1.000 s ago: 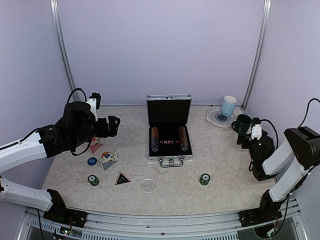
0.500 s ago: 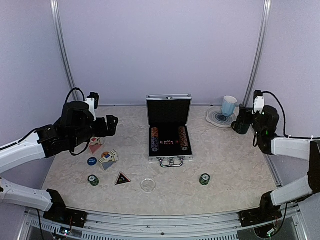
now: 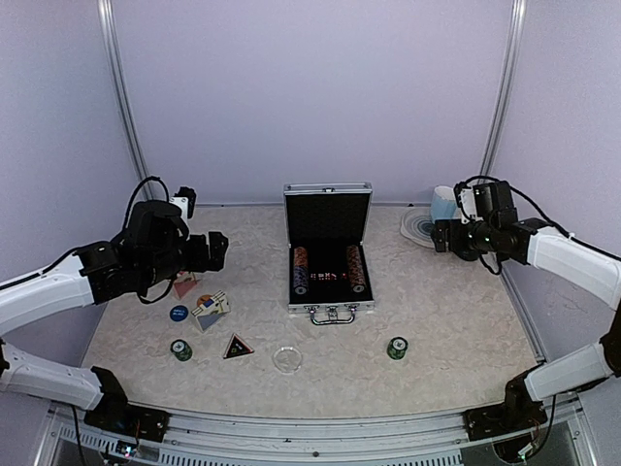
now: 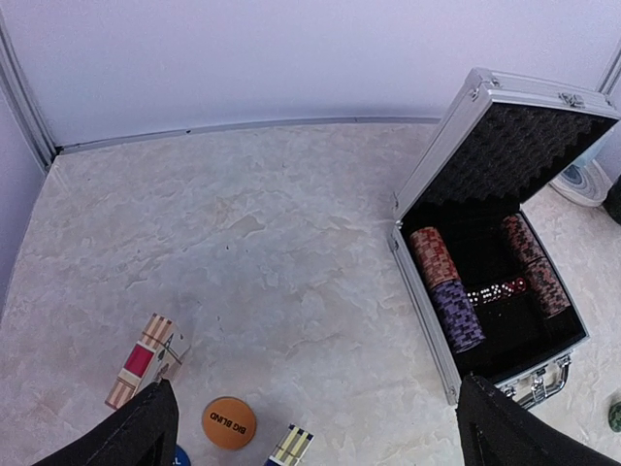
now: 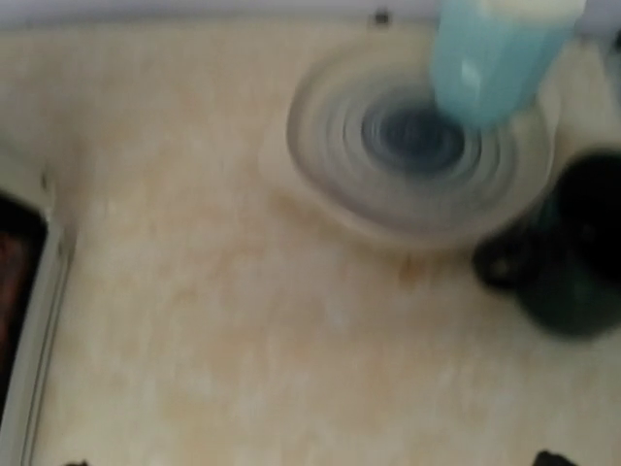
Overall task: Pack up texas hold em set
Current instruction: Pick up the poker case from the center of the board.
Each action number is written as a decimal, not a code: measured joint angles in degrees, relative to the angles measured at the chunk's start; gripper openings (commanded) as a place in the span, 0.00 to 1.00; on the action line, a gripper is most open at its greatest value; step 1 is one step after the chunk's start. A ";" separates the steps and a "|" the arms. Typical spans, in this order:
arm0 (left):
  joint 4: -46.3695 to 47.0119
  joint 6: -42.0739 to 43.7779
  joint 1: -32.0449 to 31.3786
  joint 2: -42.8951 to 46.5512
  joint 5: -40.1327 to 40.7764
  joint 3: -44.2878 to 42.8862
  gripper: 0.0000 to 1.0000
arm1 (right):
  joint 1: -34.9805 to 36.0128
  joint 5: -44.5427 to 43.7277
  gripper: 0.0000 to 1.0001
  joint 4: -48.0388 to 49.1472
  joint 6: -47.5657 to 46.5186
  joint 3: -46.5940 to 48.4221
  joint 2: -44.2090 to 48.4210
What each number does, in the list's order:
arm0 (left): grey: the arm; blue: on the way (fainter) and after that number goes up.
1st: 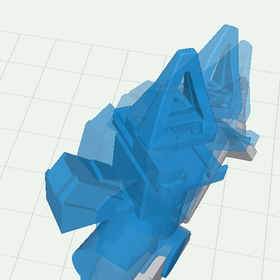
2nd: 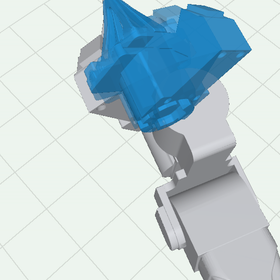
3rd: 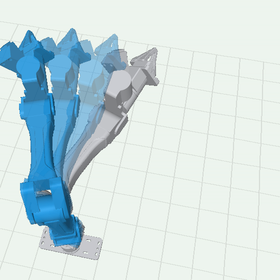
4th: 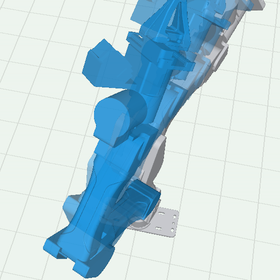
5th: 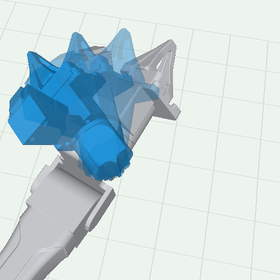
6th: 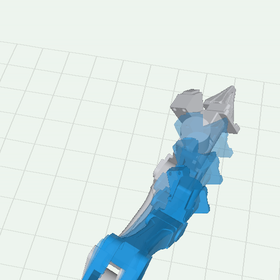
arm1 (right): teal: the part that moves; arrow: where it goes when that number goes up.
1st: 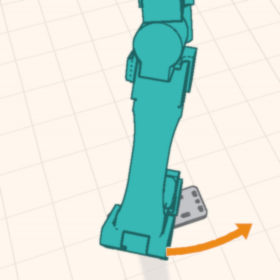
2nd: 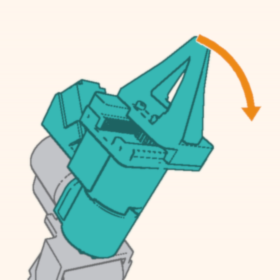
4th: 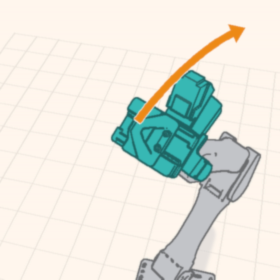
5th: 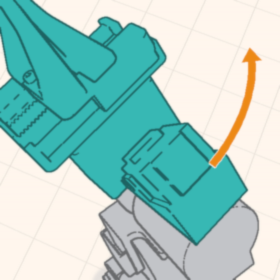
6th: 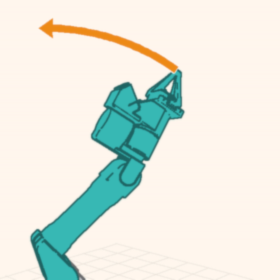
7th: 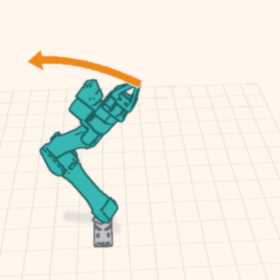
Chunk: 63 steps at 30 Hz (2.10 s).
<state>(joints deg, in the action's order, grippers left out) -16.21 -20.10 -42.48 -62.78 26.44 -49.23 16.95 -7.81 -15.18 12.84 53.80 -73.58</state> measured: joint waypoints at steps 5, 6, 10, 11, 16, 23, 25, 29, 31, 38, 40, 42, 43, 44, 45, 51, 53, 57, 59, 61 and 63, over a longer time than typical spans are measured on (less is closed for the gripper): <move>-1.99 -0.31 0.17 -1.88 0.09 -0.44 0.99 | 0.52 3.45 0.99 -6.64 3.67 0.76 1.95; -2.54 -0.48 0.24 -2.25 0.11 -0.72 0.99 | 0.52 4.74 0.99 -7.08 4.74 0.79 2.54; -4.13 -1.44 1.05 -3.10 0.20 -1.49 0.99 | 0.57 11.56 0.99 -7.65 9.55 0.72 5.95; -4.44 -1.68 1.36 -3.19 0.17 -1.57 0.99 | 0.57 13.14 0.99 -7.41 10.47 0.59 6.82; -7.02 -3.04 2.91 -3.82 0.13 -1.90 0.99 | 0.87 19.78 0.99 -6.49 13.05 -0.07 8.09; -9.40 -4.57 3.87 -4.63 -1.07 -1.92 0.99 | 8.33 17.75 0.99 -10.64 13.16 1.68 0.37; -9.64 -5.29 3.87 -5.07 -1.62 -1.92 0.99 | 11.93 15.15 0.99 -12.85 12.48 3.61 -2.47; -9.70 -6.08 3.87 -5.73 -2.23 -1.92 0.99 | 18.80 10.47 0.99 -16.46 11.13 7.52 -7.72; -9.70 -6.45 3.82 -5.75 -2.29 -1.92 0.99 | 21.55 8.39 0.99 -18.27 10.54 9.11 -9.84; -9.70 -6.56 3.74 -6.27 -2.23 -1.92 0.99 | 26.97 3.28 0.99 -22.75 9.27 12.15 -14.97; -9.73 -6.43 3.72 -6.69 -2.19 -1.92 0.99 | 27.67 2.49 0.99 -23.61 9.11 12.76 -15.72; -9.77 -6.21 3.72 -7.15 -2.08 -1.92 0.99 | 27.85 1.77 0.99 -24.46 9.05 13.35 -16.06; -9.79 -6.03 3.72 -7.39 -2.01 -1.92 0.99 | 27.96 1.49 0.99 -24.65 9.03 13.55 -16.13; -9.84 -5.75 3.72 -7.72 -1.99 -1.92 0.99 | 28.06 1.36 0.99 -24.76 9.01 13.66 -16.17; -9.90 -5.55 3.72 -7.93 -1.99 -1.92 0.99 | 28.11 1.16 0.99 -24.85 8.94 13.81 -16.22; -12.68 -4.24 4.90 -11.89 -2.27 -2.73 0.99 | 28.15 0.37 0.99 -24.85 7.52 14.69 -17.22; -14.23 -3.61 5.20 -13.94 -2.49 -3.69 0.99 | 28.15 0.09 0.99 -25.07 6.82 16.24 -18.78; -16.90 -2.21 4.94 -16.28 -4.04 -4.20 0.94 | 28.17 -0.61 0.99 -24.92 5.38 17.73 -20.28; -18.23 -1.51 4.66 -16.92 -4.61 -4.39 0.92 | 28.17 -0.98 0.99 -24.76 4.70 17.73 -20.28; -19.69 -0.61 4.17 -18.05 -5.25 -4.85 0.90 | 28.17 -1.18 0.99 -24.48 4.20 17.70 -20.28; -21.00 0.04 3.72 -19.41 -5.92 -5.51 0.85 | 28.17 -1.42 0.99 -23.98 3.56 17.59 -20.28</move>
<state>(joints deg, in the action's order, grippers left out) -37.21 -20.05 -38.76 -82.19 20.51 -54.74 45.12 -9.23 -39.16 16.40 71.40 -93.86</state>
